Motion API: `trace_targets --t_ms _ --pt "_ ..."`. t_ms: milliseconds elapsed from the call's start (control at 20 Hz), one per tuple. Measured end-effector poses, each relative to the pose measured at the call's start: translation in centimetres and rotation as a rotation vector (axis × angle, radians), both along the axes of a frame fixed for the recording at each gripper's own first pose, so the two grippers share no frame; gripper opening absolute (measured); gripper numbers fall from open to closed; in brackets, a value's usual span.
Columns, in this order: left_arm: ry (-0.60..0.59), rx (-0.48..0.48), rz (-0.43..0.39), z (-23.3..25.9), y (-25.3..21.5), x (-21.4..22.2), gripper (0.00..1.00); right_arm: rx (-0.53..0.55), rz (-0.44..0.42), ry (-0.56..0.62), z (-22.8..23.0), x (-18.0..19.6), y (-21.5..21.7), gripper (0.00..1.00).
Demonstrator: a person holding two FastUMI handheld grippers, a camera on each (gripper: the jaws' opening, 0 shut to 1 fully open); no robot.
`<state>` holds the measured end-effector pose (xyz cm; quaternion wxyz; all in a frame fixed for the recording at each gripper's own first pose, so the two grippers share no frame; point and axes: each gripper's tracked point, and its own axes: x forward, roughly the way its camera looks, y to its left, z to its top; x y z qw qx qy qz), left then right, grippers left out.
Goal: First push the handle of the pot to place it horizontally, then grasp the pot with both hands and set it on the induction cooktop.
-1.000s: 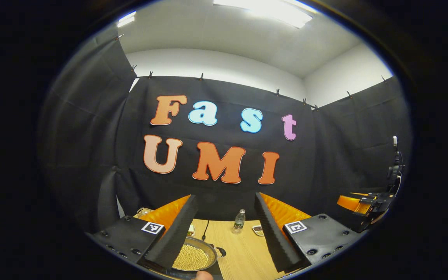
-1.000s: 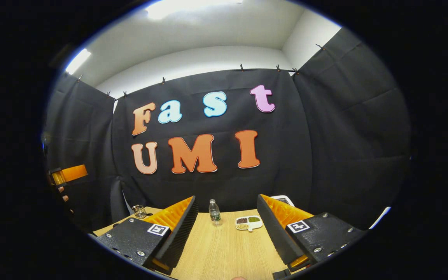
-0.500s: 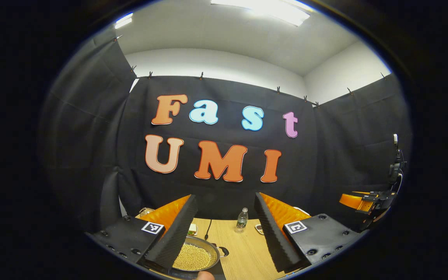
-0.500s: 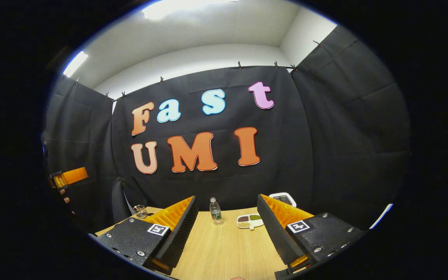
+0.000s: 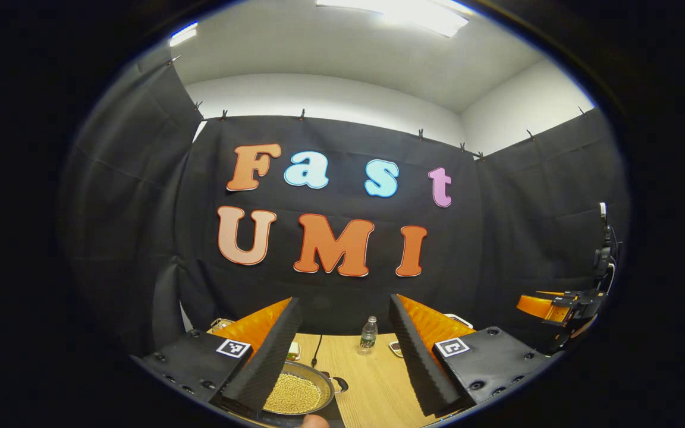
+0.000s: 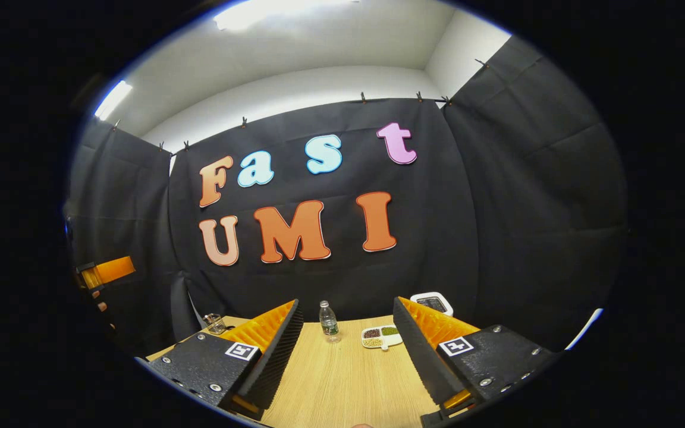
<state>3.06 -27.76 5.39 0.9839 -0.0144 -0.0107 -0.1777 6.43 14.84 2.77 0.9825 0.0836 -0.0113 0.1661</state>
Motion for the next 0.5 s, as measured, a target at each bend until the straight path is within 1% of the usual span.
trace_targets --t_ms 250,500 --pt "0.000 0.015 0.008 -0.55 -0.25 0.38 0.97 -0.003 0.005 0.004 -0.39 0.23 -0.02 0.95" --pt "0.007 0.003 0.007 -0.79 -0.24 0.55 0.97 0.000 -0.003 0.000 -0.32 0.39 -0.41 0.95"
